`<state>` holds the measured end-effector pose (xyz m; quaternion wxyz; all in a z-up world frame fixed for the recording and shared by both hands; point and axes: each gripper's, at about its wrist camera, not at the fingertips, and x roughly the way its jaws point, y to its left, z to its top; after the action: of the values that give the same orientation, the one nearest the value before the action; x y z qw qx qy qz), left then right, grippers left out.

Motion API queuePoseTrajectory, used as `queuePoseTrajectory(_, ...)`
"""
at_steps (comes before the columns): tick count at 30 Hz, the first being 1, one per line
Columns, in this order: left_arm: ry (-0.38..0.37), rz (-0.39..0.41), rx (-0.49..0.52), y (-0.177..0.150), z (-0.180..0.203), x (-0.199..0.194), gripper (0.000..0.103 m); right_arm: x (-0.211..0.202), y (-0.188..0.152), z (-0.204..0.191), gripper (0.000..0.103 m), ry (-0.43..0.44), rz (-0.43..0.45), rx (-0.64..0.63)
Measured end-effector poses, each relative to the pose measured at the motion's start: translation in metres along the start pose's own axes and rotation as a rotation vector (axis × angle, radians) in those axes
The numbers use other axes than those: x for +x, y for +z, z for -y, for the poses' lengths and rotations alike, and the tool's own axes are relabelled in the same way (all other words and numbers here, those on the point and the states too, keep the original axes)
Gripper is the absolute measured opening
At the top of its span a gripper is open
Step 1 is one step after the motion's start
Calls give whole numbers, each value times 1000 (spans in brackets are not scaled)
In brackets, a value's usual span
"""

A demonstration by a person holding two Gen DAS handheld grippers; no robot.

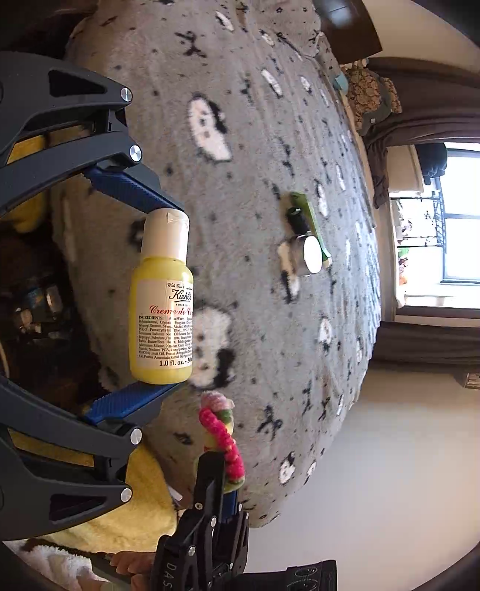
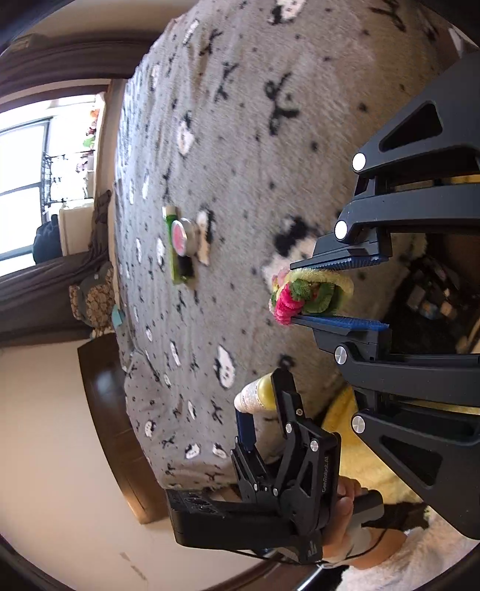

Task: Collect trash
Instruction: 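Carry the toy and yellow lotion bottle down to the bin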

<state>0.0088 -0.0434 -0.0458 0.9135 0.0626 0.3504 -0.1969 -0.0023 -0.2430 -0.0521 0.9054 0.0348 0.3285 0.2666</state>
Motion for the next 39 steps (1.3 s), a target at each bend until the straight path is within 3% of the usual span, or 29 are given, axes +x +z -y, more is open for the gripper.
queuePoseTrajectory(9, 3, -140, -47, -71, 3, 23, 80, 23, -48, -13, 23, 61, -118, 52)
queuePoseTrajectory(16, -6, -243, -89, -113, 0, 53, 80, 68, -85, -21, 23, -1, -265, 37)
queuePoseTrajectory(30, -41, -432, -161, -167, -13, 108, 80, 140, -128, -9, 23, -40, -474, 152)
queuePoseTrajectory(39, -69, -539, -177, -186, -12, 132, 80, 167, -142, -2, 26, -58, -546, 208)
